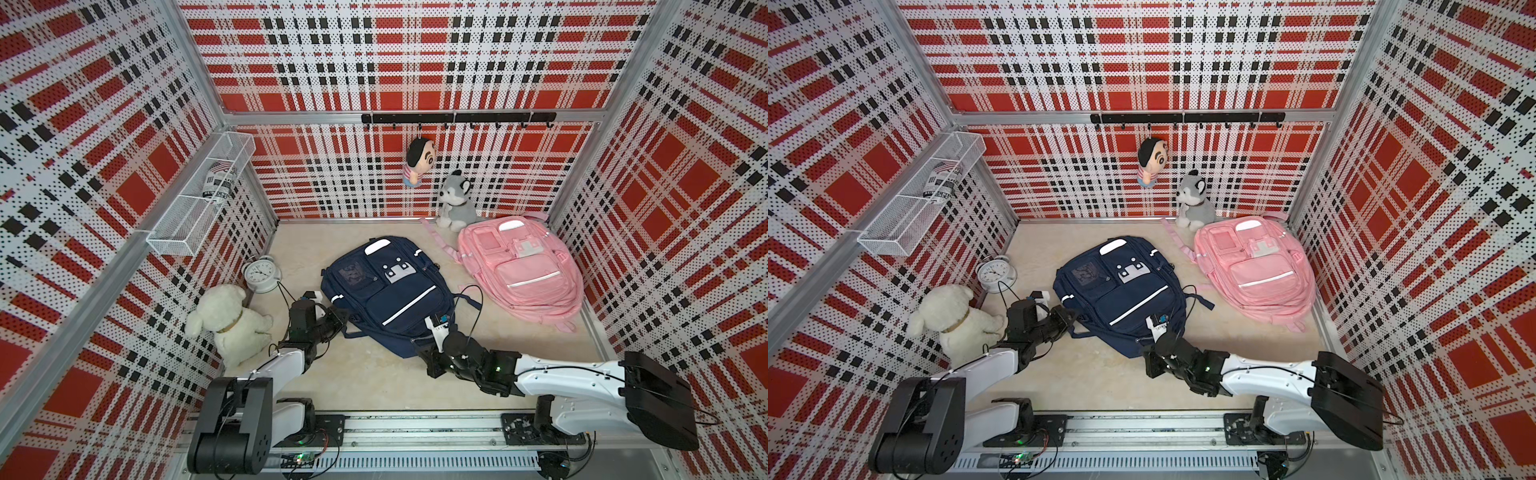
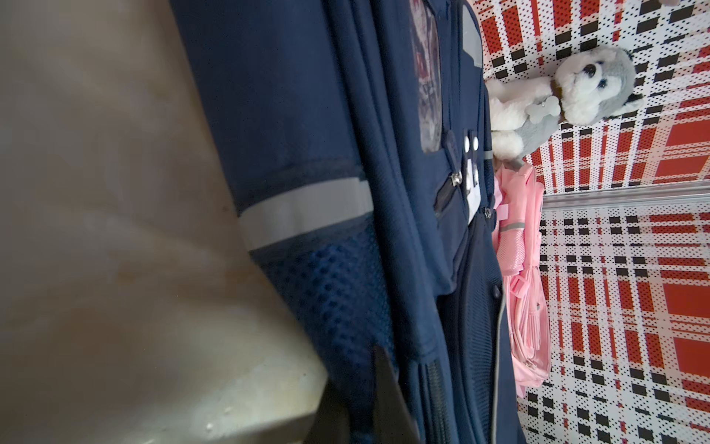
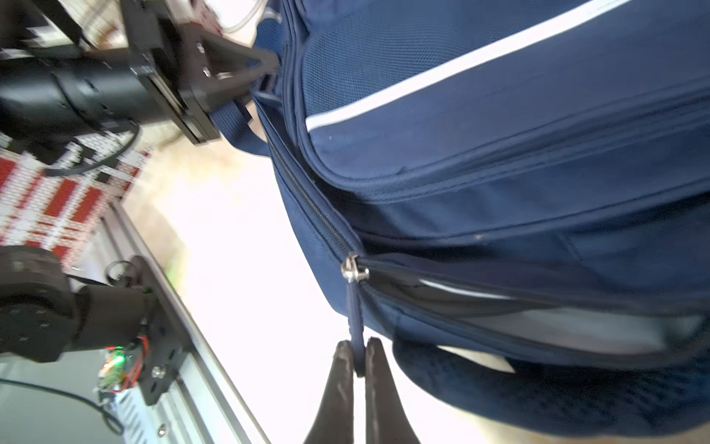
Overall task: Zip up the backpack
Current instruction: Zip the zipper on the backpack.
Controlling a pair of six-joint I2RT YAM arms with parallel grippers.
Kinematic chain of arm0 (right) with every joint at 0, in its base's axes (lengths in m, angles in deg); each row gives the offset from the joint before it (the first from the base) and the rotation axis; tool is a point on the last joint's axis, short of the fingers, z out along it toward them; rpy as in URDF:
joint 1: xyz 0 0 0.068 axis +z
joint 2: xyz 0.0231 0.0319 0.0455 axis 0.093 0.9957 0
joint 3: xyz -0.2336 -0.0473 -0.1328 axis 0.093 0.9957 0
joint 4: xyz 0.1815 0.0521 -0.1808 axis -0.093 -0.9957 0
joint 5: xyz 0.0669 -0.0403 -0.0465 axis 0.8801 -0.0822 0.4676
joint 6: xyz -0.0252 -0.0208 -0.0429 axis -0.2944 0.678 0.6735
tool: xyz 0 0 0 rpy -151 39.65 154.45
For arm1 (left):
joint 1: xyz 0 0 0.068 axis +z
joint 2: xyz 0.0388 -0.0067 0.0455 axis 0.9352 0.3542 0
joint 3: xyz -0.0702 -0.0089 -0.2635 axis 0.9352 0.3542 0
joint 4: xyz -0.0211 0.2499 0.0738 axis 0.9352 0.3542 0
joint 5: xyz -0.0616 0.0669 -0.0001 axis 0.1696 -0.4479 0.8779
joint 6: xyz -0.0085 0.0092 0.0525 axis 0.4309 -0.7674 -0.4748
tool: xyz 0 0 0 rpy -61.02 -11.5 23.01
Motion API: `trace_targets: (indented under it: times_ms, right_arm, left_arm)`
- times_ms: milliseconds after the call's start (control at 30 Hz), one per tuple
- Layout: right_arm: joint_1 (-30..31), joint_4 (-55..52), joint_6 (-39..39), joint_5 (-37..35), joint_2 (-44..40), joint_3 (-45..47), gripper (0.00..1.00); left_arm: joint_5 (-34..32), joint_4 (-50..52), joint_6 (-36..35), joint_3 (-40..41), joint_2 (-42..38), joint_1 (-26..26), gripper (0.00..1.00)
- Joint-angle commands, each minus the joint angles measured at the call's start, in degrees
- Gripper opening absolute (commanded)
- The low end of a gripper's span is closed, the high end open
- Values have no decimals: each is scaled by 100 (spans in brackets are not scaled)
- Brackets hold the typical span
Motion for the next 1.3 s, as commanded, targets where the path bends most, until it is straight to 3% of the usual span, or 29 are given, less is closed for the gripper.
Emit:
trace_targets:
  times_ms: [0,233,300,367,433,533,633,767,900,1133,1267]
  right_arm:
    - [-198,365,-169,109,-382,508,0]
    - [-236,513,-303,185,20,607,0]
    - [-242,554,-311,183,431,418,8]
    - [-236,582,-327,148,825,196,9]
    - [-238,575,-366,80,1060,31,28]
    - [-230,445,-405,-72,1096,-72,42]
    - [-81,44,-473,-444,820,-104,49]
    - [306,-1090,-590,-1306,405,-472,52]
    - [583,-2231,-948,-1724,526,-1225,51]
    - [1264,-4632,-2530,-2731,2036,-3134,51]
    - [1368,-5364,-2990,-2975,2956,-3951,50]
  left_arm:
    - [-442,-118,-224,-261,36,294,0]
    - [-394,-118,-197,-253,51,324,0]
    - [-383,-116,-151,-236,-6,267,0]
    - [-396,-109,-85,-217,-84,151,0]
    - [-462,-109,-17,-190,-154,-5,0]
    - [-556,-126,61,-173,-191,-217,0]
    - [-539,-144,111,-181,-198,-331,0]
    - [-583,-144,145,-155,-257,-403,0]
    - [-624,-132,169,-128,-356,-439,0]
    - [-820,-72,171,-81,-577,-589,0]
    - [-736,-165,186,-15,-554,-634,0]
